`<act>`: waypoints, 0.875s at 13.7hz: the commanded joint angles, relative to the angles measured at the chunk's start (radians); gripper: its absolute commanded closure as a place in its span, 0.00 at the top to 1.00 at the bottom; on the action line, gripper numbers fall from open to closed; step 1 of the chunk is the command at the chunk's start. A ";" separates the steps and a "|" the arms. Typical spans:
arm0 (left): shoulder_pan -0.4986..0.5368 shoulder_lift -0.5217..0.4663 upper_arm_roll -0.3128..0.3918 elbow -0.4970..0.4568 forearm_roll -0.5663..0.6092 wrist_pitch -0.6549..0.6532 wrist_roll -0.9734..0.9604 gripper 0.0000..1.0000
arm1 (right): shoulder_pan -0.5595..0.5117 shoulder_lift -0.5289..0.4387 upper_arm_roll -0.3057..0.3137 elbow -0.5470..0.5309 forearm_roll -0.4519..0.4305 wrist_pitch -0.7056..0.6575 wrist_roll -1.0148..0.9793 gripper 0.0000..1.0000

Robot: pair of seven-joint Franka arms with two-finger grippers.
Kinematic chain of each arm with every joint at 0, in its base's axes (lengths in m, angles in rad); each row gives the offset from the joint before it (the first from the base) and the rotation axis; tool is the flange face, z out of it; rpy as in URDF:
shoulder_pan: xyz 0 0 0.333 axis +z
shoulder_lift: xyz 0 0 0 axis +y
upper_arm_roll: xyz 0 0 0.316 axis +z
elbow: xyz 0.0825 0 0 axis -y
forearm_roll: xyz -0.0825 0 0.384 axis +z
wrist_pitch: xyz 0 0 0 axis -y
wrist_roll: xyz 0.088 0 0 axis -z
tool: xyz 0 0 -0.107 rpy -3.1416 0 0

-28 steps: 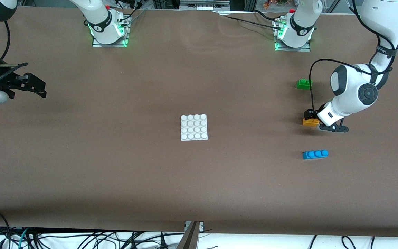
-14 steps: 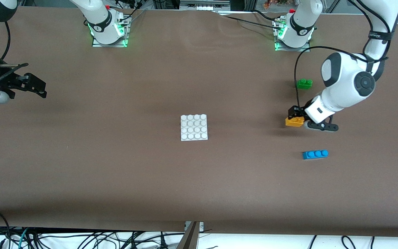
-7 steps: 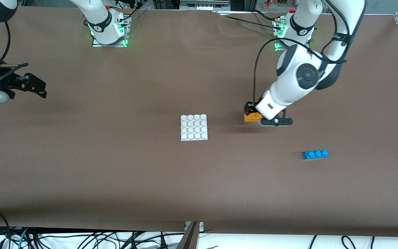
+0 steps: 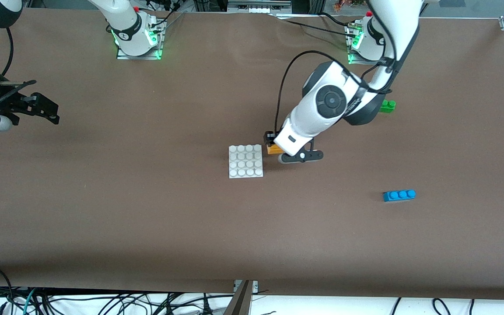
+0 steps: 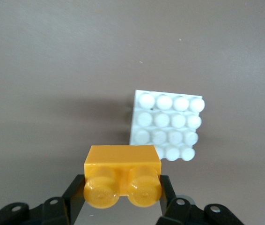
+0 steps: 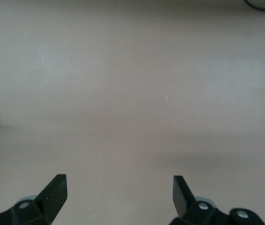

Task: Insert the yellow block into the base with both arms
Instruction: 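Lift the yellow brick with the left gripper and carry it to the plate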

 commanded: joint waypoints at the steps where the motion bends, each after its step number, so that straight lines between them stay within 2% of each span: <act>1: -0.049 0.092 0.012 0.102 -0.003 -0.030 -0.038 0.00 | -0.003 0.008 0.005 0.027 -0.009 -0.020 -0.010 1.00; 3: -0.069 0.127 0.014 0.137 0.008 -0.028 -0.059 0.00 | -0.003 0.008 0.005 0.027 -0.009 -0.020 -0.010 1.00; 6: -0.115 0.175 0.012 0.174 0.107 -0.028 -0.177 0.00 | -0.005 0.008 0.003 0.027 -0.007 -0.019 -0.010 1.00; 9: -0.129 0.184 0.011 0.211 0.114 -0.028 -0.195 0.00 | -0.005 0.008 0.005 0.026 -0.007 -0.019 -0.010 1.00; 12: -0.173 0.252 0.019 0.291 0.118 -0.028 -0.208 0.00 | -0.005 0.010 0.005 0.026 -0.006 -0.019 -0.010 1.00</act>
